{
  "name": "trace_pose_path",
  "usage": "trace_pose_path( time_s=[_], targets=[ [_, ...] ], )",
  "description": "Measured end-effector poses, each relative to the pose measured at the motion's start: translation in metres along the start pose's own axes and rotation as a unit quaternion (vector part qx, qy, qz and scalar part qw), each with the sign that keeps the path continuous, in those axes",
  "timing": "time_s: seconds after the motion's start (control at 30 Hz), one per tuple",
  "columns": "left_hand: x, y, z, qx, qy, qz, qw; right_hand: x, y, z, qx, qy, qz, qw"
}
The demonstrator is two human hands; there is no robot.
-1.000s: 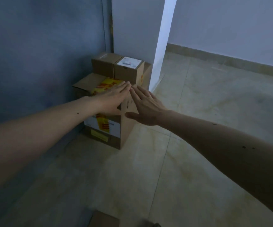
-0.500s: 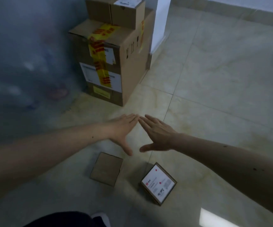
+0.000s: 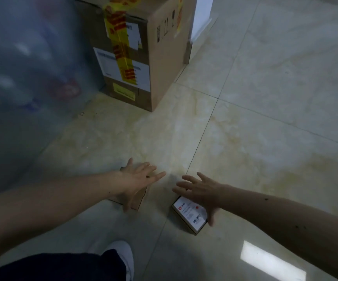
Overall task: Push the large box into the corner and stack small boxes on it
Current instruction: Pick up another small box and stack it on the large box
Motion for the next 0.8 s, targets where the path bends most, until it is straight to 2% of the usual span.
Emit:
trace_pose_path(
  time_s=[0.2,0.4,0.57,0.8],
  targets=[
    [-0.003,-0.004,0.006,-0.03,-0.075,-0.1,0.992,0.002,-0.012,0.001,0.123,-0.099,0.05,0.986],
    [0.001,-0.003,-0.001,-0.152,-0.03,-0.045,0.987,-0.001,-0.01,0.01,0.162,-0.125,0.069,0.976],
    [-0.009,-0.013,0.004,-0.114,-0.066,-0.061,0.989,-0.005,-0.004,0.024,0.187,-0.139,0.128,0.964],
    [-0.023,-0.01,0.015,-0.093,-0.103,-0.052,0.989,-0.016,-0.006,0.028,0.217,-0.162,0.15,0.951]
  ],
)
Point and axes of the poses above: each hand's wrist, its own z-axis towards the middle knuckle, its own x-axis out of the palm, y = z × x, the point moved 3 cm from there along z, towards the middle knuckle, and after that the axes turned 14 degrees about -y, right-handed, at the moved point
